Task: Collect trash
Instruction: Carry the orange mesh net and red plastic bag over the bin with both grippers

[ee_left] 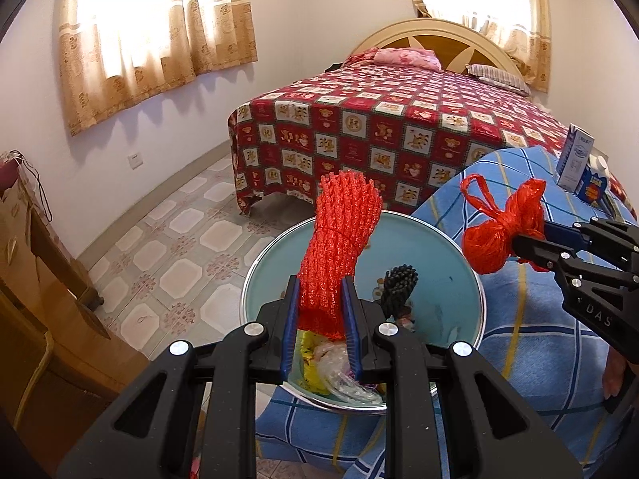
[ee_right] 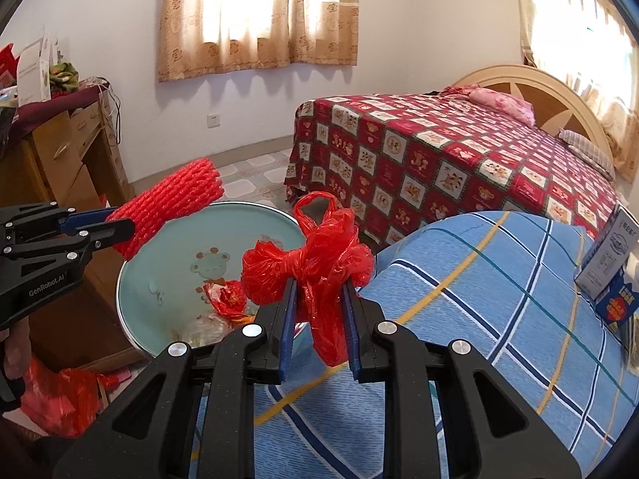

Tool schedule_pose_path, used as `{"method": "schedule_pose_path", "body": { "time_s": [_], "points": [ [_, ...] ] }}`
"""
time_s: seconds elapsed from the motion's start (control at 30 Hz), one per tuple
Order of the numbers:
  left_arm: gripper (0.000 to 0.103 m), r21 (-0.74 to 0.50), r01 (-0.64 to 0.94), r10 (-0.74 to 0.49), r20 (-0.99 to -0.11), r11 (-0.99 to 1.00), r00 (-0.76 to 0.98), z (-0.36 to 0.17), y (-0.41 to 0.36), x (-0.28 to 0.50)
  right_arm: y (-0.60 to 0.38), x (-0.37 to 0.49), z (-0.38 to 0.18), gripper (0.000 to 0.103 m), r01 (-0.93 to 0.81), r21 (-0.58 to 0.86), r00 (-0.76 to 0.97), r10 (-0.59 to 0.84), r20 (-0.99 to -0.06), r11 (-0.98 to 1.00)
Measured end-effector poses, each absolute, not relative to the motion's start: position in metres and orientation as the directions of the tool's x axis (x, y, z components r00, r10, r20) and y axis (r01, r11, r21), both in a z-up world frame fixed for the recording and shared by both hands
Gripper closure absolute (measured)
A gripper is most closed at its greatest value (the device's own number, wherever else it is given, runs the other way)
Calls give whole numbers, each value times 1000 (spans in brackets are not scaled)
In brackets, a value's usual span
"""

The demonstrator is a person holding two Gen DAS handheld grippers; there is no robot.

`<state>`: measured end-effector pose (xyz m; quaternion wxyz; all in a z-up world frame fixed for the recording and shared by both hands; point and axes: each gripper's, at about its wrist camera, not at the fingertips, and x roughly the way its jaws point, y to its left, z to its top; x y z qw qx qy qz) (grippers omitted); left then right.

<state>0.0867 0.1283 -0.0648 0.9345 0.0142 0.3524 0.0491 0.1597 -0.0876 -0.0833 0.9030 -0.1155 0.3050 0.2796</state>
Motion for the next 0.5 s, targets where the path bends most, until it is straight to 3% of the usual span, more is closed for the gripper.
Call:
{"method": "schedule_pose_path", "body": {
  "time_s": [0.5],
  "points": [
    [82,54,-109,117,-659,993,743,-67,139,86,-77,159,-82,81,-599,-52,648,446,-617,799]
  ]
}}
